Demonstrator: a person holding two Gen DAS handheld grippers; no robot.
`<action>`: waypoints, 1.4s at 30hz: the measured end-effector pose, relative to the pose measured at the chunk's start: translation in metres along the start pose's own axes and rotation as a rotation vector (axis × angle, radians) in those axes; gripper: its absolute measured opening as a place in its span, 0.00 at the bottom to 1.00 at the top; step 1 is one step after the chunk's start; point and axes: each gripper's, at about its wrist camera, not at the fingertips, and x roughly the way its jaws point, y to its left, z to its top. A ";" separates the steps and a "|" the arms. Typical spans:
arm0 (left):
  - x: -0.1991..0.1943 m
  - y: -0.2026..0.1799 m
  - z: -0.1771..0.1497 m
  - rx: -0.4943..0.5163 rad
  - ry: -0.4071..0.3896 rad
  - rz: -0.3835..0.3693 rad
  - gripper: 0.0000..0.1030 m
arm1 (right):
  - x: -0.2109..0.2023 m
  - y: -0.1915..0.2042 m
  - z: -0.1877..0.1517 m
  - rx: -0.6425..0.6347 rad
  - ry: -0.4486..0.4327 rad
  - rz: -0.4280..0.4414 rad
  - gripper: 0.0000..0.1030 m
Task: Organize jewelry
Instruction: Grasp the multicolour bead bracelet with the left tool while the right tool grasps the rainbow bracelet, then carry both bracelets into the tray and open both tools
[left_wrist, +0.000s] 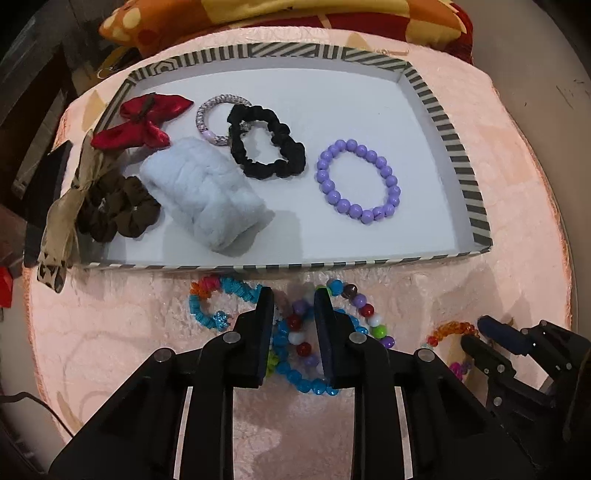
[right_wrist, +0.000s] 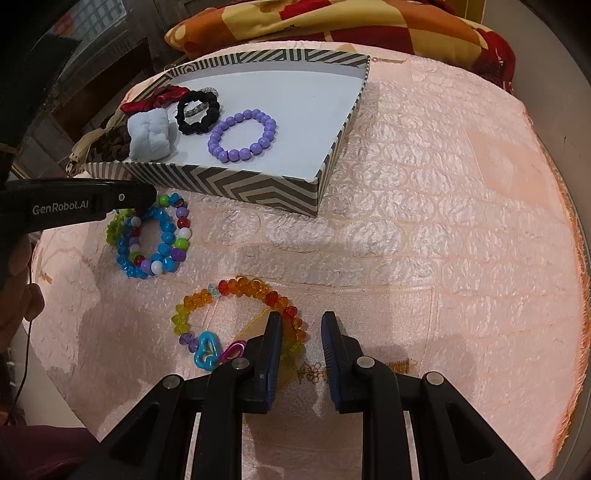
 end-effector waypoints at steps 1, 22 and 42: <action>0.002 -0.001 0.002 0.010 0.014 -0.005 0.21 | 0.000 0.000 0.000 -0.001 0.000 -0.002 0.20; -0.019 0.016 0.007 -0.012 -0.001 -0.165 0.08 | -0.013 -0.005 -0.001 0.060 -0.050 0.061 0.08; -0.114 0.041 0.016 -0.077 -0.174 -0.129 0.08 | -0.096 0.015 0.044 -0.044 -0.204 0.144 0.08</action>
